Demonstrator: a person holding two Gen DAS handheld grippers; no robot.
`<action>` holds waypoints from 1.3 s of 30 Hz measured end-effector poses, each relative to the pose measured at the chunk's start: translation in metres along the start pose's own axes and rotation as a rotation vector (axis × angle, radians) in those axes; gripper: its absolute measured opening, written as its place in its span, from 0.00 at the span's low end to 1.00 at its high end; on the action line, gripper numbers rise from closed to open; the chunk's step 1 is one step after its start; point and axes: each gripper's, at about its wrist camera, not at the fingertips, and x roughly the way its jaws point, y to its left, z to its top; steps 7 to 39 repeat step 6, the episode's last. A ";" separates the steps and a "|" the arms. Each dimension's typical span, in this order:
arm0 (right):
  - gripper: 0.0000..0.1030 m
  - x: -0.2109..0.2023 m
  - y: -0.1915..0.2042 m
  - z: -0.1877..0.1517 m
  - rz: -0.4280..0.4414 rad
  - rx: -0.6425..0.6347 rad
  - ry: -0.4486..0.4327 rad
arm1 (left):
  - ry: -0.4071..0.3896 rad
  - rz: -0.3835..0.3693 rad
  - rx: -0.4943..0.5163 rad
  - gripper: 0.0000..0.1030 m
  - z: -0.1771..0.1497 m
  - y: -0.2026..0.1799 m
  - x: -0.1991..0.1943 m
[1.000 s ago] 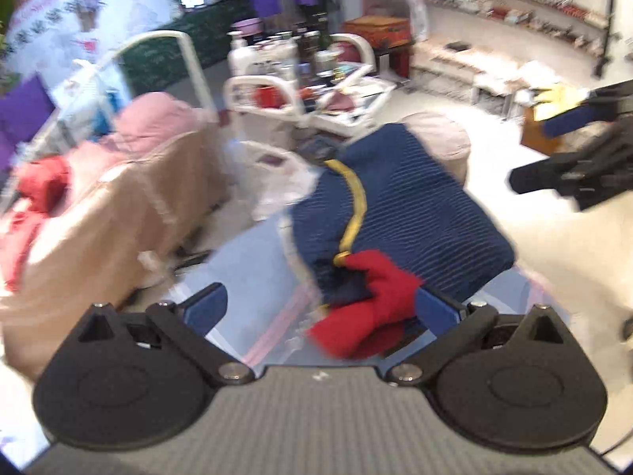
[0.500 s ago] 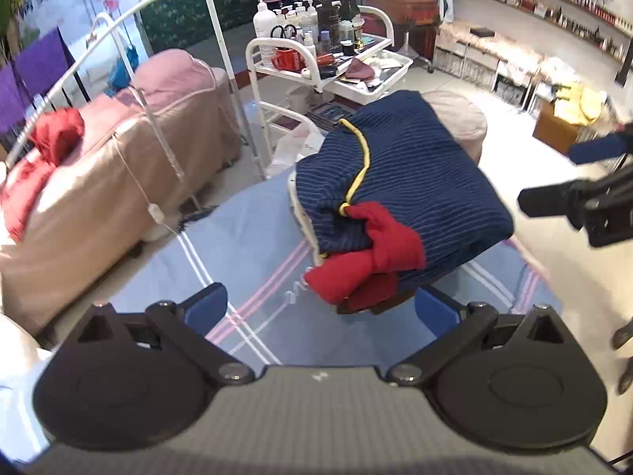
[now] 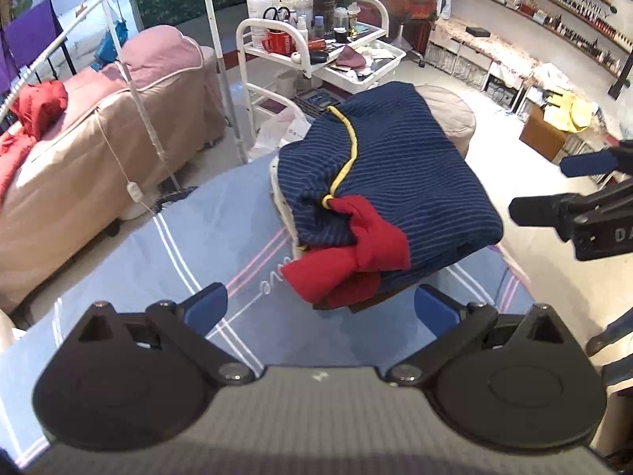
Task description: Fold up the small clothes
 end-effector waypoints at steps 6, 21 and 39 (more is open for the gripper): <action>1.00 0.002 0.000 0.002 -0.001 -0.003 0.000 | -0.017 0.064 0.024 1.00 0.003 -0.008 -0.001; 1.00 0.002 0.000 0.002 -0.001 -0.003 0.000 | -0.017 0.064 0.024 1.00 0.003 -0.008 -0.001; 1.00 0.002 0.000 0.002 -0.001 -0.003 0.000 | -0.017 0.064 0.024 1.00 0.003 -0.008 -0.001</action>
